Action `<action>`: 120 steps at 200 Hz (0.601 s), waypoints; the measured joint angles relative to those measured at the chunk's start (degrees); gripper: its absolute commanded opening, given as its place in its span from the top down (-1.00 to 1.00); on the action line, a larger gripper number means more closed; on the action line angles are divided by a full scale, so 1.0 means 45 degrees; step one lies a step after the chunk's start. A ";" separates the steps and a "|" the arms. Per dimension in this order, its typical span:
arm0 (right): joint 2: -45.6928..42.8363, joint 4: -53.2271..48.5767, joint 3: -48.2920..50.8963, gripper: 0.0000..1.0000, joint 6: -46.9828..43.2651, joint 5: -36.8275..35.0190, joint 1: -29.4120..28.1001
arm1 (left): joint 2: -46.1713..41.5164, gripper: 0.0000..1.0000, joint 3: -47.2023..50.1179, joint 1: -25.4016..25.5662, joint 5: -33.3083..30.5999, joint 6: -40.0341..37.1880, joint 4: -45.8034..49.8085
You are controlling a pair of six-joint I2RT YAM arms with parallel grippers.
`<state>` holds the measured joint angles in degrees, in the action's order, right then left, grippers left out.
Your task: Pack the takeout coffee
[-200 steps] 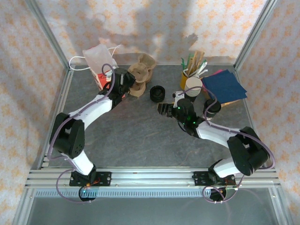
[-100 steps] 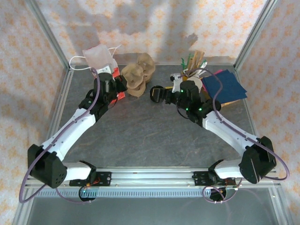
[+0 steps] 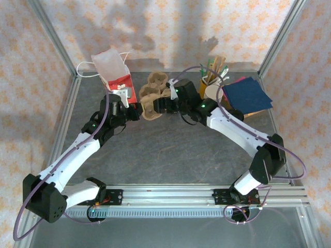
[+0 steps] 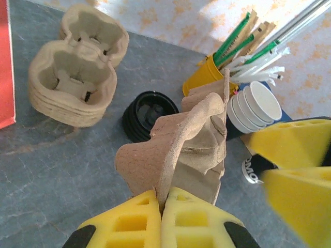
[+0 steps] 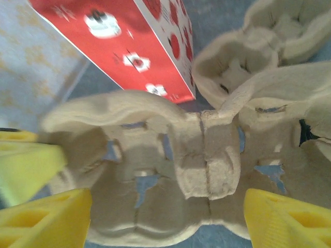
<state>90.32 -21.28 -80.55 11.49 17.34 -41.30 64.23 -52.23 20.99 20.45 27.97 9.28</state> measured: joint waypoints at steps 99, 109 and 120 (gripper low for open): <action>0.0811 -0.1443 -0.0884 -0.37 -0.0282 -0.2346 -0.0423 | -0.0214 1.00 0.0136 0.0000 0.0850 0.0000 0.0000; 0.0967 -0.1511 -0.1015 -0.35 -0.0282 -0.2448 -0.0423 | -0.0228 1.00 0.0214 0.0000 0.0899 0.0000 0.0005; 0.1151 -0.1554 -0.1132 -0.31 -0.0287 -0.2555 -0.0423 | -0.0248 1.00 0.0248 0.0000 0.0952 0.0000 0.0029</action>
<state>95.50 -28.27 -85.65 10.20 5.85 -43.20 63.11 -51.11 20.99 24.73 27.97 9.41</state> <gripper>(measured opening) 0.676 0.059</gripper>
